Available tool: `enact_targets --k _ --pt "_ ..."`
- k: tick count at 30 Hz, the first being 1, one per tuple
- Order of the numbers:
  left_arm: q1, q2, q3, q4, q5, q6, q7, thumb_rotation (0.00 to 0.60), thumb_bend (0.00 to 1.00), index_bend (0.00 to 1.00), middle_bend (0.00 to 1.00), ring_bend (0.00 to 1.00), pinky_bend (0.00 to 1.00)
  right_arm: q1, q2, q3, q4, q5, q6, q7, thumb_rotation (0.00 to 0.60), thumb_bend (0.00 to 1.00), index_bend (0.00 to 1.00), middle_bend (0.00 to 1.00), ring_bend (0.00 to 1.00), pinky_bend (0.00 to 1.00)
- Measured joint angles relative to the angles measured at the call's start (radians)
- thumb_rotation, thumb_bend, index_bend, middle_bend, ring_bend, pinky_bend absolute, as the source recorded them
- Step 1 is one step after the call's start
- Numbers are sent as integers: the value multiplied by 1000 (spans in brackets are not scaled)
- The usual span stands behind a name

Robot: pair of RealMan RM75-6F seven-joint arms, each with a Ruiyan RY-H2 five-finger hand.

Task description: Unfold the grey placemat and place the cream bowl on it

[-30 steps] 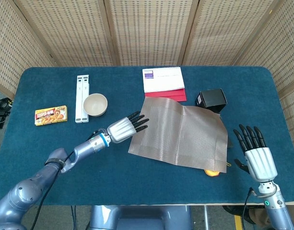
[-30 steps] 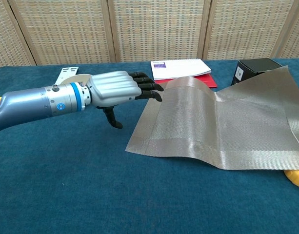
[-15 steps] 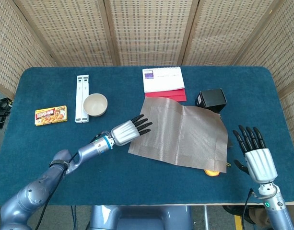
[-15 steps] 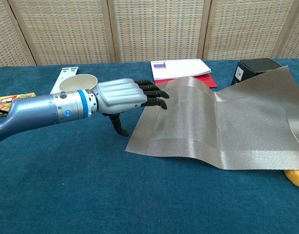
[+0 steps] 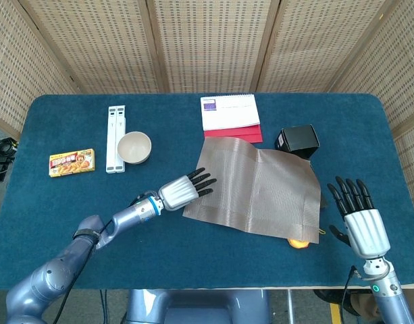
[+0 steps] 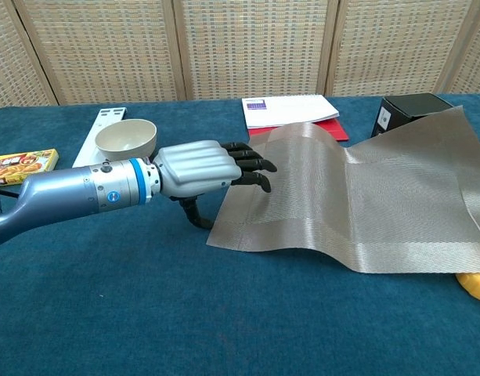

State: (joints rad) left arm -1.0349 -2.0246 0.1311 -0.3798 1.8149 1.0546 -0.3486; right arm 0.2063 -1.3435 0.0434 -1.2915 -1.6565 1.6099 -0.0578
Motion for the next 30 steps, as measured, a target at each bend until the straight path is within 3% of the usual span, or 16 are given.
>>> enact_targets --k 15,30 --pt "-4 -8 13 8 -18 8 1 600 238 202 0 0 0 -6 4 5 -4 -13 6 5 600 0 0 0 0 0" --pt "-13 -11 4 7 -38 22 0 600 261 211 0 0 0 -9 6 7 -7 -20 6 9 600 0 0 0 0 0"
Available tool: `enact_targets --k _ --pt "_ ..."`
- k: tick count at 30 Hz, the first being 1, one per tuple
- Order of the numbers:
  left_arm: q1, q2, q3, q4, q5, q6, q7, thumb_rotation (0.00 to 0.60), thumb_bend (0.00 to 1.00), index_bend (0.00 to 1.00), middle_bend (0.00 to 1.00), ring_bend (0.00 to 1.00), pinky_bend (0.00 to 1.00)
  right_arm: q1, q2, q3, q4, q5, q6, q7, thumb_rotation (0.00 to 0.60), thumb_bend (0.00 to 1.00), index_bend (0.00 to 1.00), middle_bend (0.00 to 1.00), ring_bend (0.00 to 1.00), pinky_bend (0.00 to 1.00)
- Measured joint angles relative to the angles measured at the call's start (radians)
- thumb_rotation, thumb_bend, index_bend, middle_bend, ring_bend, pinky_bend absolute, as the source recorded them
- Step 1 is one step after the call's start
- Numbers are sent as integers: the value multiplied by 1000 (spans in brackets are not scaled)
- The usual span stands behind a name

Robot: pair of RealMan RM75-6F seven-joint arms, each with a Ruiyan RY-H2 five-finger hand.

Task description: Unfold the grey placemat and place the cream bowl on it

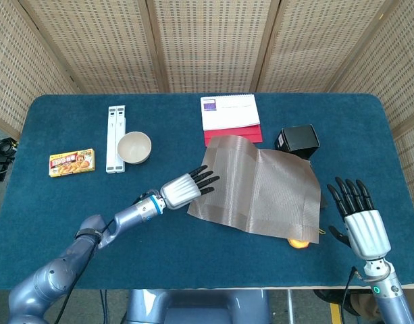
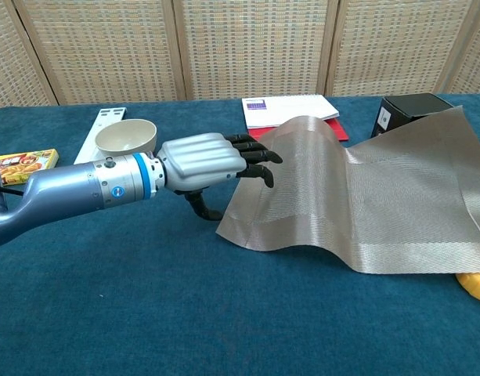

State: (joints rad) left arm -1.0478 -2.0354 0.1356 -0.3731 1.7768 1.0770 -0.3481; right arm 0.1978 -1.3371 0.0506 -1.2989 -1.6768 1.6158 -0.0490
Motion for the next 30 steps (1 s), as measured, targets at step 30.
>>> enact_targets --k 30 --pt "33 -9 24 -17 -7 4 -13 600 367 292 0 0 0 -7 6 1 -10 -18 11 2 600 0 0 0 0 0"
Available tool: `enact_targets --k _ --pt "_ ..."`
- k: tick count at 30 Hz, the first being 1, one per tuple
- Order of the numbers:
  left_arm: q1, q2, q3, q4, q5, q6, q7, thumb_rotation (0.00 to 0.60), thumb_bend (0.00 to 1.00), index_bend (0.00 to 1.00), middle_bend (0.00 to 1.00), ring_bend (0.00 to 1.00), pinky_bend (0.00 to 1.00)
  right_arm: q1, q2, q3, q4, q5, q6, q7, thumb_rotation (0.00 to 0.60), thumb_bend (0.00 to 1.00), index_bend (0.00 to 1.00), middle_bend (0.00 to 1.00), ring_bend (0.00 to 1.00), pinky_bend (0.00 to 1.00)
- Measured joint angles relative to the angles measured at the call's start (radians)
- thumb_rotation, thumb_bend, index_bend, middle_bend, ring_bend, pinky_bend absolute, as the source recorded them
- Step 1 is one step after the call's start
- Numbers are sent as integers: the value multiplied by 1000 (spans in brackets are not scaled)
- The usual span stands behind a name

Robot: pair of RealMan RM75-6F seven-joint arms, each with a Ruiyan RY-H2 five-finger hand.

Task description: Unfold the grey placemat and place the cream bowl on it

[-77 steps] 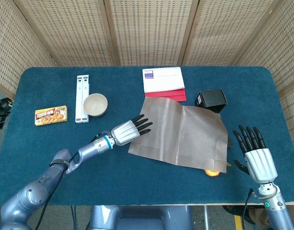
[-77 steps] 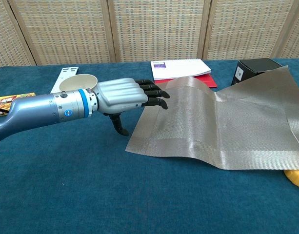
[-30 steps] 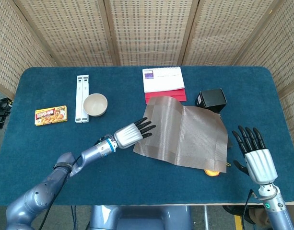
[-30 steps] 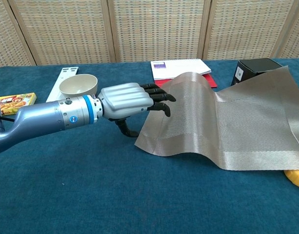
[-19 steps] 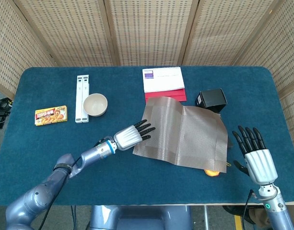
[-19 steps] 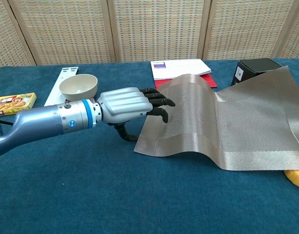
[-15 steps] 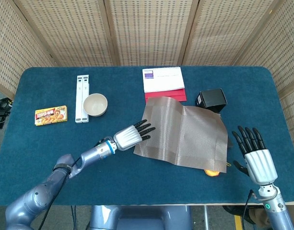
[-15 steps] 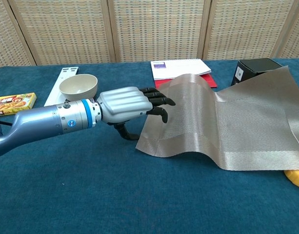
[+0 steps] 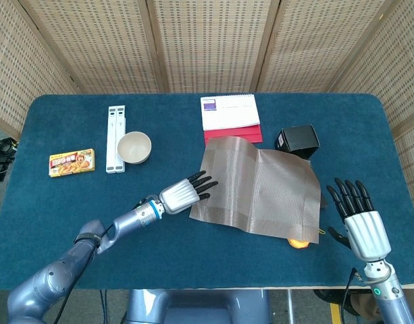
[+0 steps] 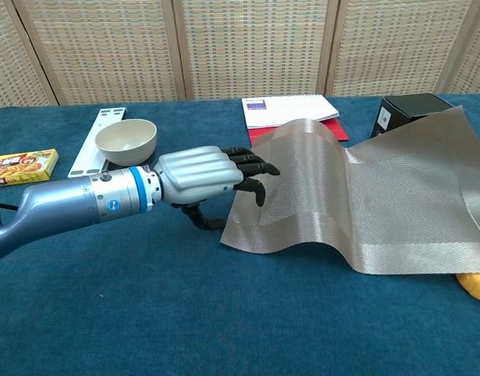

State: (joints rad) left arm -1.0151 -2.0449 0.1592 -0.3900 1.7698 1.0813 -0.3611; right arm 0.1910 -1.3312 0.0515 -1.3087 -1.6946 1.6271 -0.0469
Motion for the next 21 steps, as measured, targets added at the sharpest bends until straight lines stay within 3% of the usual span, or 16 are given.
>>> enact_targets --k 21 --pt "16 -24 17 29 10 12 -15 600 444 318 0 0 0 -2 1 0 -3 -8 2 3 600 0 0 0 0 0"
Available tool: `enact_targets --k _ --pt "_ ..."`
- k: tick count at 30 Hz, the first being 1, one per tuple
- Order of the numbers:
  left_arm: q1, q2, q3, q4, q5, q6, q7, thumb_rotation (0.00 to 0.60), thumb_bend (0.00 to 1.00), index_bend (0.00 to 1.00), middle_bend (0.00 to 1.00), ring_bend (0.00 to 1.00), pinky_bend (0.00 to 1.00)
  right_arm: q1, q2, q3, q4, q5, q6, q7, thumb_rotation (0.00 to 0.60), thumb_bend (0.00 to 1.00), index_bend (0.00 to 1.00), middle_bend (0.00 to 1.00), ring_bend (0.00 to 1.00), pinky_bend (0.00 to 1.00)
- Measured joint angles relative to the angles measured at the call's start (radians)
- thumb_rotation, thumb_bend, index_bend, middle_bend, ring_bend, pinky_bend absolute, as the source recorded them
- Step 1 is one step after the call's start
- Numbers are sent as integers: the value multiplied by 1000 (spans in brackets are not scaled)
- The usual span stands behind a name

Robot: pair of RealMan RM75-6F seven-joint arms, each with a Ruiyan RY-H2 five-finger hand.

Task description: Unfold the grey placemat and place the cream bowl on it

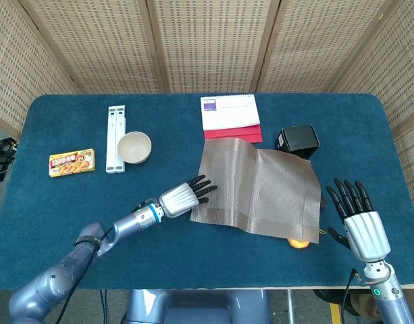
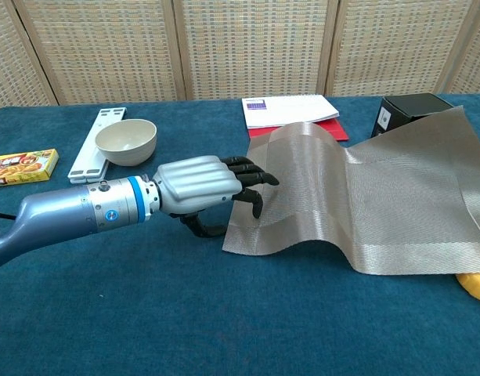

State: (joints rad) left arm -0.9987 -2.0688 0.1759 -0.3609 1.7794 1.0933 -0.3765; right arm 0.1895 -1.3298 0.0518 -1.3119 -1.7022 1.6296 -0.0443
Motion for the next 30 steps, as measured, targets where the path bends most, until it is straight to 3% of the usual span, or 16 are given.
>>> enact_targets --k 30 --pt "-3 -14 -9 1 -12 -10 -8 600 541 433 0 0 0 -3 6 1 -8 -7 6 7 600 0 0 0 0 0"
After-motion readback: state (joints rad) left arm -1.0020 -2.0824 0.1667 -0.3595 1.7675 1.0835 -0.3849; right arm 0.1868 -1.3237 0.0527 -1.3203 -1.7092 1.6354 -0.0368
